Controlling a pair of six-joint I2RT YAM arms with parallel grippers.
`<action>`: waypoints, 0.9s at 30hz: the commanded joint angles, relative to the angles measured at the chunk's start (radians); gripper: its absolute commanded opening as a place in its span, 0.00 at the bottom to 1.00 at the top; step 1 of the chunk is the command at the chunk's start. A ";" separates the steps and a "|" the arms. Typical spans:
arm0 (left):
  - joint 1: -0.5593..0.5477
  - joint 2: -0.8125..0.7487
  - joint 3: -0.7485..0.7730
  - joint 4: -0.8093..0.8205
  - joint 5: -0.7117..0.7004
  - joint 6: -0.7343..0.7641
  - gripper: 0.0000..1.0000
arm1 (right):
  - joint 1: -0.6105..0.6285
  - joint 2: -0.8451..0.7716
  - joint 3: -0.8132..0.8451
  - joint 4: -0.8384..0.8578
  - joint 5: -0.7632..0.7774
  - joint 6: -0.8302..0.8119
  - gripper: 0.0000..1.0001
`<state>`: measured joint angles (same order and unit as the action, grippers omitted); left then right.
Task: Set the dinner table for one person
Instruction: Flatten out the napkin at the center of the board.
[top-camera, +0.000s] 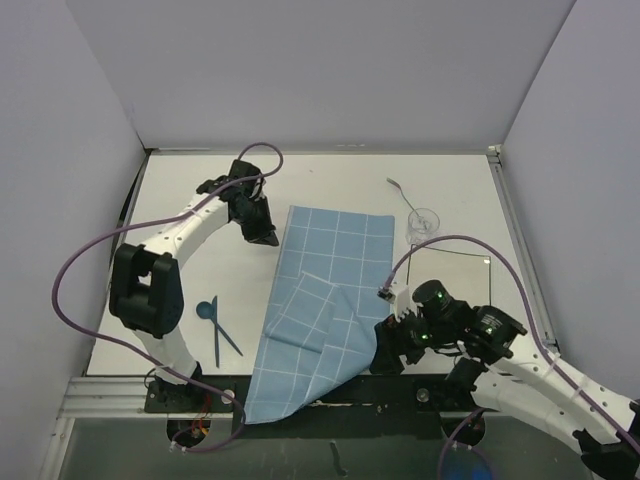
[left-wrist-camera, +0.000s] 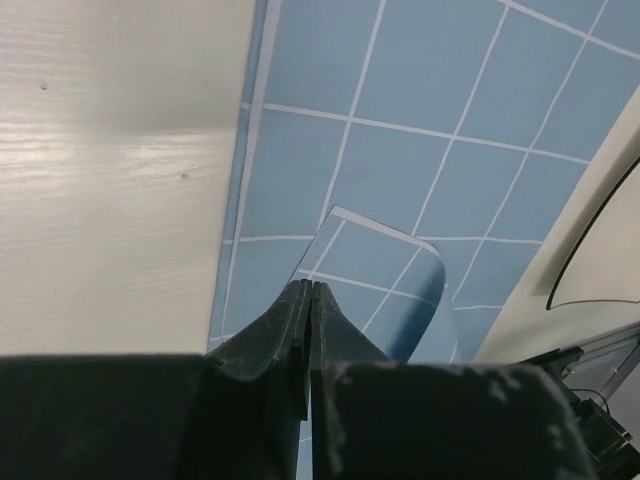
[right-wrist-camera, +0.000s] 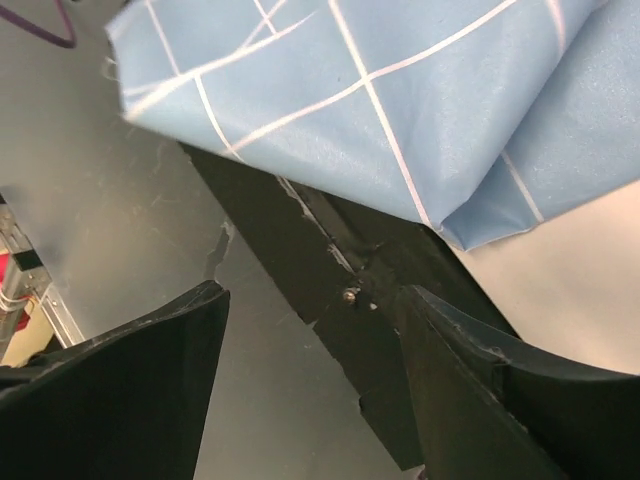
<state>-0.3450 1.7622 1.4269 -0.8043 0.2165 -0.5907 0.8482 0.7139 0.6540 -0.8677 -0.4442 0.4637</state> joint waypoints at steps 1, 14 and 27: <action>-0.044 -0.009 -0.007 0.085 0.041 0.000 0.00 | 0.006 -0.073 0.027 -0.030 0.006 0.056 0.69; -0.196 -0.101 -0.235 0.158 0.000 -0.066 0.00 | 0.012 0.369 0.226 0.098 0.080 -0.002 0.45; -0.196 -0.100 -0.271 0.161 -0.008 -0.043 0.00 | 0.005 0.715 0.384 0.171 0.137 -0.062 0.41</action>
<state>-0.5461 1.7111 1.0992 -0.6678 0.2161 -0.6468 0.8581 1.3701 0.9630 -0.7410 -0.3508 0.4328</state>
